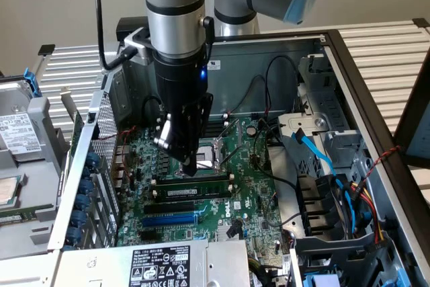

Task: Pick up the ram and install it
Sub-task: 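Press down the ram until it locks into place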

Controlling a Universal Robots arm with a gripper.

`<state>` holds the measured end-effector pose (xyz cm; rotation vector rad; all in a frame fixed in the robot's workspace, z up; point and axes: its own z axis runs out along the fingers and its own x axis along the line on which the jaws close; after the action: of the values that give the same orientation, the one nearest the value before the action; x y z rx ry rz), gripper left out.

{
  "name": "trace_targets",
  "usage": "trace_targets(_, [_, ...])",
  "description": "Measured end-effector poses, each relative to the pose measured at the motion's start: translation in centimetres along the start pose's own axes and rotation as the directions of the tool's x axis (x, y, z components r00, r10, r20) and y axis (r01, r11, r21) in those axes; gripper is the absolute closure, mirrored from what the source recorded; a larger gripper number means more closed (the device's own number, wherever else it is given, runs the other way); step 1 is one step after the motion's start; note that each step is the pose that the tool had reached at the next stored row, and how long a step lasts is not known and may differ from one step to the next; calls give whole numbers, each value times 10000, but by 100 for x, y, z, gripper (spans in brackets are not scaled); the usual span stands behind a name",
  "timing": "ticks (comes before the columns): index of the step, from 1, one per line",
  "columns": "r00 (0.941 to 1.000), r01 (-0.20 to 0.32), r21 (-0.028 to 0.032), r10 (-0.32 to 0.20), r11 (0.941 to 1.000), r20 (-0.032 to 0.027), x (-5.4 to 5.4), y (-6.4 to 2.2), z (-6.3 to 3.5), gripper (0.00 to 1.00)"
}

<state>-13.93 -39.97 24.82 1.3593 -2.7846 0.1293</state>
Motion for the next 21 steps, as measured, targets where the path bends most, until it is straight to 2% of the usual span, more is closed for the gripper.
trace_targets(5, [9968, -792, -55, 792, 9968, -48, 0, 0, 0, 89])
trace_targets(11, [9850, -1724, -117, 1723, 9850, -110, 0, 0, 0, 89])
trace_targets(16, [9682, -2499, -164, 2496, 9681, -166, 0, 0, 0, 89])
trace_targets(21, [9450, -3268, -206, 3263, 9449, -227, 0, 0, 0, 89])
